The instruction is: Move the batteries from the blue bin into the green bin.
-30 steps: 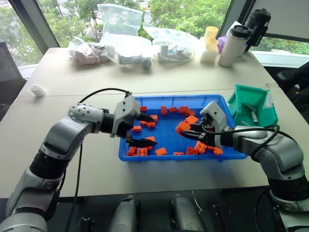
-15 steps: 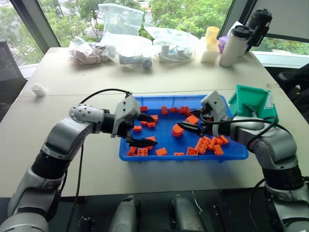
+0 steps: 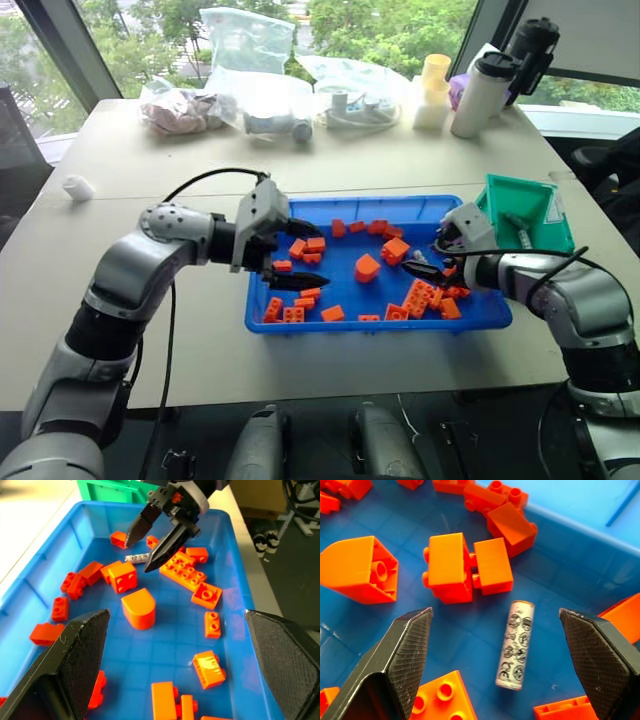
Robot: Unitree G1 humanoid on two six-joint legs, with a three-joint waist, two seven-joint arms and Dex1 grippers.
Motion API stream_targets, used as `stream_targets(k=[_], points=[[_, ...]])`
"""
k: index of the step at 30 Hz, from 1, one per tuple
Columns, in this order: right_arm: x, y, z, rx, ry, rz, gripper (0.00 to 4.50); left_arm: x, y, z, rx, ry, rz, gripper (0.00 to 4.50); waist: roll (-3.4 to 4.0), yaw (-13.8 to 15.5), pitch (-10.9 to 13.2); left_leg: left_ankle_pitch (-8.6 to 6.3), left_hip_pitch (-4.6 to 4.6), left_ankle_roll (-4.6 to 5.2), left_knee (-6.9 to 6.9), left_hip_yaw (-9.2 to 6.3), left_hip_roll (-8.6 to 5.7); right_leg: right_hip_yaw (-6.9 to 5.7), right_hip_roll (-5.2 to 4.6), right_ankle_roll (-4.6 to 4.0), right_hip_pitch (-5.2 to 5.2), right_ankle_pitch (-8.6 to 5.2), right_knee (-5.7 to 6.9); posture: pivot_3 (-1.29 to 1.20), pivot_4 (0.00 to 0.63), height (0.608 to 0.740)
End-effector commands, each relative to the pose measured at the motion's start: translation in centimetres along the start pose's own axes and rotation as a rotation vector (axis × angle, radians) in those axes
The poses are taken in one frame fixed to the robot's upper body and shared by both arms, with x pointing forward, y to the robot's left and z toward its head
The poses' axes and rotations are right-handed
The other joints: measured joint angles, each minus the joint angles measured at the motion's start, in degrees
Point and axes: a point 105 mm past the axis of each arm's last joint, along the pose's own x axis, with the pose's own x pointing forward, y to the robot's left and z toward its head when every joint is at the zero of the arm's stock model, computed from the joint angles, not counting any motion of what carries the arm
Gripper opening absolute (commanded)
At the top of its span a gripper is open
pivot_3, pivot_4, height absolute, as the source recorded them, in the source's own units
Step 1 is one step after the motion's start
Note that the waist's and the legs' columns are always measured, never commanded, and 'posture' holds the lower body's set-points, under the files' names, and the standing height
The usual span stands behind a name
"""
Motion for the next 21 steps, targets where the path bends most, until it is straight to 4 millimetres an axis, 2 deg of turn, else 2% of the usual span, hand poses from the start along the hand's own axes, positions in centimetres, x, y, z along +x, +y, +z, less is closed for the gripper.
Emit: stream_targets(k=[1,5,8,14,15,17,21], points=[[-0.3,0.0,0.0,-0.020,0.008,-0.012,4.15,-1.1,0.9,0.6,0.046,-0.002,0.047,4.50,0.00,0.01,0.00,0.00,0.00,0.00,0.00,0.00,0.00,0.00,0.00,0.00,0.00,0.00,0.00,0.00,0.150,0.740],[0.1,-0.3,-1.0,-0.020,0.050,-0.043,4.15,-1.2,0.9,0.5,0.043,-0.002,0.047,4.50,0.00,0.06,0.00,0.00,-0.01,0.00,0.00,0.00,-0.02,0.00,-0.03,0.00,0.00,0.00,0.00,0.00,0.150,0.740],[0.4,-0.4,-1.4,-0.013,0.058,-0.050,3.31,-1.2,0.9,0.5,0.042,-0.004,0.047,4.50,-0.01,0.05,0.00,0.00,0.00,0.00,0.00,0.00,-0.01,0.00,-0.02,0.00,0.02,0.00,-0.01,0.00,0.150,0.740],[0.5,-0.3,-1.2,-0.021,0.050,-0.054,0.15,-1.3,0.9,0.4,0.040,-0.004,0.054,4.50,-0.01,0.21,-0.01,0.00,0.00,0.00,0.01,0.00,-0.02,0.00,-0.03,0.00,0.03,0.00,-0.01,0.00,0.150,0.740],[0.4,-0.5,-0.5,-0.024,0.023,-0.069,0.03,-1.3,0.9,0.4,0.040,-0.004,0.054,4.50,-0.01,0.22,-0.01,0.00,0.00,0.00,0.01,0.00,-0.04,-0.01,-0.05,0.00,0.03,0.00,0.00,0.00,0.150,0.740],[-0.4,-1.0,2.2,0.018,-0.095,-0.103,0.04,-1.3,1.0,0.7,0.049,-0.020,0.060,4.50,-0.01,0.11,0.00,0.00,0.00,0.00,0.01,0.00,-0.05,-0.01,-0.05,0.00,0.03,0.00,-0.01,0.00,0.150,0.740],[-3.8,-2.1,7.5,0.140,-0.347,-0.133,0.04,-1.3,1.8,2.9,0.036,-0.137,0.096,4.50,0.00,0.10,0.01,0.00,-0.01,0.00,0.01,0.00,-0.03,0.00,-0.05,0.01,-0.01,0.00,0.03,0.00,0.150,0.740]])
